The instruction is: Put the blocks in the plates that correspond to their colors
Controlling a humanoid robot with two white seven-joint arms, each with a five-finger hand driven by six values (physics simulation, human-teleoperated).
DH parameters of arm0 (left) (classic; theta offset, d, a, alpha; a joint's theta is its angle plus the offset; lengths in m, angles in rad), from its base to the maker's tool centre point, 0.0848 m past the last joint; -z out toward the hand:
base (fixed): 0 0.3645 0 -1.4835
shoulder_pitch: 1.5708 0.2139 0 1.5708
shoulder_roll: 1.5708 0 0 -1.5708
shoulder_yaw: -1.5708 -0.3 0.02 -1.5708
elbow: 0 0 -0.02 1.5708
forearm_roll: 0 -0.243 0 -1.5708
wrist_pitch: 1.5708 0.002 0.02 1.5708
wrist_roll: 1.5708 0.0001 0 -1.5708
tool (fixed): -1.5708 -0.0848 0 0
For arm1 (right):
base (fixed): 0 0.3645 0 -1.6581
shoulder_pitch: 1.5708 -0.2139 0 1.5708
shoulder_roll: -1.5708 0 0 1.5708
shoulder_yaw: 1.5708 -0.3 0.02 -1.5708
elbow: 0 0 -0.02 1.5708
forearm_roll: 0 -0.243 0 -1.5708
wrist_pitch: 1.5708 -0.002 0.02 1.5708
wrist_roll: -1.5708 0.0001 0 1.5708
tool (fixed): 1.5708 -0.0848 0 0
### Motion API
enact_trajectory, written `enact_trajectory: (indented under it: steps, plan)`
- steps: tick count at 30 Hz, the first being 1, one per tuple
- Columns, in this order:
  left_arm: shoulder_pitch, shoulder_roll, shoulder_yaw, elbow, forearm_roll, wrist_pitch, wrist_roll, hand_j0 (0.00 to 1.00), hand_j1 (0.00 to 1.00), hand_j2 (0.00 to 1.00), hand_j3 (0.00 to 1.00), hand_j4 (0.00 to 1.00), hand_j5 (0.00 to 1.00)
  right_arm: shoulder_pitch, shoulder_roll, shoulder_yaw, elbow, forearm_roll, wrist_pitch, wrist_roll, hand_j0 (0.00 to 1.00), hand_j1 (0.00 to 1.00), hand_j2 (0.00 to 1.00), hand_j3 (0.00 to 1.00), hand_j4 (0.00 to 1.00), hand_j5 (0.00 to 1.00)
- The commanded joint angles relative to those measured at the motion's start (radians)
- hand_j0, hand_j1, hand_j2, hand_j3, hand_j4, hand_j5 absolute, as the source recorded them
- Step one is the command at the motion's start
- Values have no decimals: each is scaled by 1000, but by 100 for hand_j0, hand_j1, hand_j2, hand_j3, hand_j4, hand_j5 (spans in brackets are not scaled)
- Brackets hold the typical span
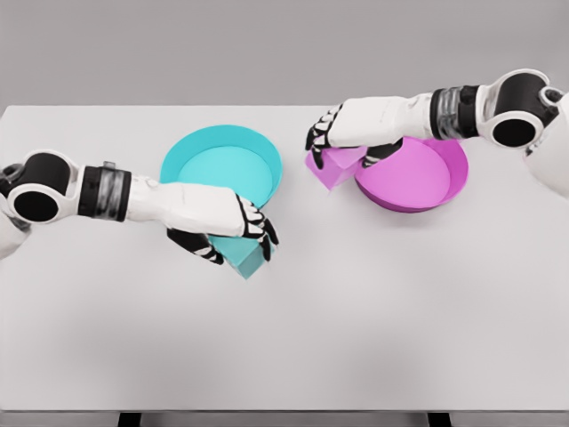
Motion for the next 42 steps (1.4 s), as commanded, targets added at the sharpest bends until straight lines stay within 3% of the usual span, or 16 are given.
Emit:
enact_trajectory:
  steps: [1, 5, 8, 19, 20, 21, 32, 37, 42]
  plan:
    - [0, -1, 37, 29, 6, 4, 2, 60, 60, 60, 60, 60, 60, 0, -21, -45, 4, -16, 3, -1, 49, 49, 49, 49, 49, 49]
    - [0, -10, 65, 80, 8, 4, 2, 60, 60, 60, 60, 60, 60, 15, -71, -71, 46, -14, 3, -1, 50, 50, 50, 50, 50, 50]
    - [-3, -16, 68, 99, 27, 33, 2, 60, 60, 60, 60, 60, 60, 17, -69, -73, 196, -11, 3, -1, 50, 50, 50, 50, 50, 50]
    - [-2, -104, 138, 238, 27, 60, 2, 60, 60, 60, 60, 60, 60, 23, -29, -44, 271, 33, 3, -1, 52, 52, 52, 52, 52, 52]
    - [-2, -117, 148, 256, 26, 60, 2, 60, 60, 60, 60, 60, 60, 23, -29, -44, 276, 33, 3, -1, 65, 65, 65, 65, 65, 65]
    - [-2, -128, 149, 278, 26, 60, 2, 60, 60, 60, 60, 60, 60, 22, -29, -44, 287, 36, 3, -1, 100, 100, 100, 100, 100, 100]
    - [-8, -251, 198, 560, 23, 60, 2, 60, 60, 60, 60, 60, 60, 9, -40, -59, 284, 24, 3, -1, 100, 100, 100, 100, 100, 100]
    - [-6, -291, 232, 655, 20, 62, 2, 61, 61, 61, 61, 61, 61, 5, -100, -94, 282, -160, 3, -1, 100, 100, 100, 100, 100, 100]
    - [-6, -312, 232, 718, 17, 90, 2, 61, 61, 61, 61, 61, 61, 17, -143, -111, 288, -165, 3, -1, 100, 100, 100, 100, 100, 100]
